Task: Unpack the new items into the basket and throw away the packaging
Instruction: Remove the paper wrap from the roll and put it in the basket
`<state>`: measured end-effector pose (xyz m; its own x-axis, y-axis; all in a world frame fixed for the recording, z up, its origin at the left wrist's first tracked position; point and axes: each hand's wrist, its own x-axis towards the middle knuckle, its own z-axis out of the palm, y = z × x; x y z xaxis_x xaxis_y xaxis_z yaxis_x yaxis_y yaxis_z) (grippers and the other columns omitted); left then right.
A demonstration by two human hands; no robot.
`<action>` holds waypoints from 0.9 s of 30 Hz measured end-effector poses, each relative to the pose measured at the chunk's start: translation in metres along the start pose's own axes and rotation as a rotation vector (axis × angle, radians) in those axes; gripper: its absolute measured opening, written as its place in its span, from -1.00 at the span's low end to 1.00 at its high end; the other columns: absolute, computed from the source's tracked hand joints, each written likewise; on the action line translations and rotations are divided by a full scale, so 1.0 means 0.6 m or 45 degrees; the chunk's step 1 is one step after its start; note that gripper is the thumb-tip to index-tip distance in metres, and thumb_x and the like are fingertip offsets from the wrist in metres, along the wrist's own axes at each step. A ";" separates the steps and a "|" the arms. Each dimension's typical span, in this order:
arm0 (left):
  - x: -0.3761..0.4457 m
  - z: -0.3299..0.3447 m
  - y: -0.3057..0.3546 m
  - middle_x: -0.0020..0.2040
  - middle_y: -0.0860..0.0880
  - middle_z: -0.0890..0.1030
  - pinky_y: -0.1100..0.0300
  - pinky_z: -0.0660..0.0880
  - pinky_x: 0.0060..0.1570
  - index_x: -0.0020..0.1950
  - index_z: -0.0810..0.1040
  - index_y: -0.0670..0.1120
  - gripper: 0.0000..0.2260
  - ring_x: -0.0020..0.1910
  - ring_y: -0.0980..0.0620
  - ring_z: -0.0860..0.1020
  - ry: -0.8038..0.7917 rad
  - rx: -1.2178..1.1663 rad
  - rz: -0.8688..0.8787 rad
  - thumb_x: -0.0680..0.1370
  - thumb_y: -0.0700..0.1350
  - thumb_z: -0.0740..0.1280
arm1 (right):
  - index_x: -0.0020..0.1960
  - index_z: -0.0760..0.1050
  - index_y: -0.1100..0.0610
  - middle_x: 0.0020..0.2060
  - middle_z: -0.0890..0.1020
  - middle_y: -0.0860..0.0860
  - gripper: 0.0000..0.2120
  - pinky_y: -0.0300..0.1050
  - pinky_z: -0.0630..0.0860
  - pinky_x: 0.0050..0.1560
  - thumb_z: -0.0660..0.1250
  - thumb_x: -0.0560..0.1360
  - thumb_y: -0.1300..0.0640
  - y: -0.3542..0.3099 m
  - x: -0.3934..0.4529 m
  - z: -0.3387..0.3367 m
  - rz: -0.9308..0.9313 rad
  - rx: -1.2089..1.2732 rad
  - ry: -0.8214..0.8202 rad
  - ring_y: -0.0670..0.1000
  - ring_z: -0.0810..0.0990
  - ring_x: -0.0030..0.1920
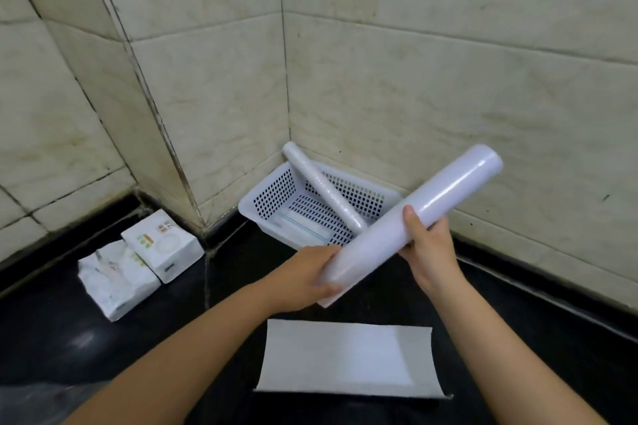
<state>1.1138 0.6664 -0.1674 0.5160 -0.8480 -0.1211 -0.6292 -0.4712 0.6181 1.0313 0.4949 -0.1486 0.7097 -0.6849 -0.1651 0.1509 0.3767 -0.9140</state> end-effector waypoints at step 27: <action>0.335 -0.052 -0.213 -0.02 -0.07 0.65 0.08 0.47 0.21 0.04 0.59 -0.12 -0.71 0.02 -0.04 0.61 0.414 1.162 0.434 0.33 -0.21 0.44 | 0.37 0.17 0.19 0.11 0.33 -0.01 -0.60 -0.26 0.26 0.00 0.16 0.56 0.17 -0.025 0.236 0.075 -0.592 -1.352 -0.297 -0.05 0.35 0.10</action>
<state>1.3162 0.5636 -0.2466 0.2740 -0.9285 0.2506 -0.9039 -0.3376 -0.2627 1.1603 0.4202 -0.1418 0.8628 -0.4471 0.2360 -0.1414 -0.6616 -0.7364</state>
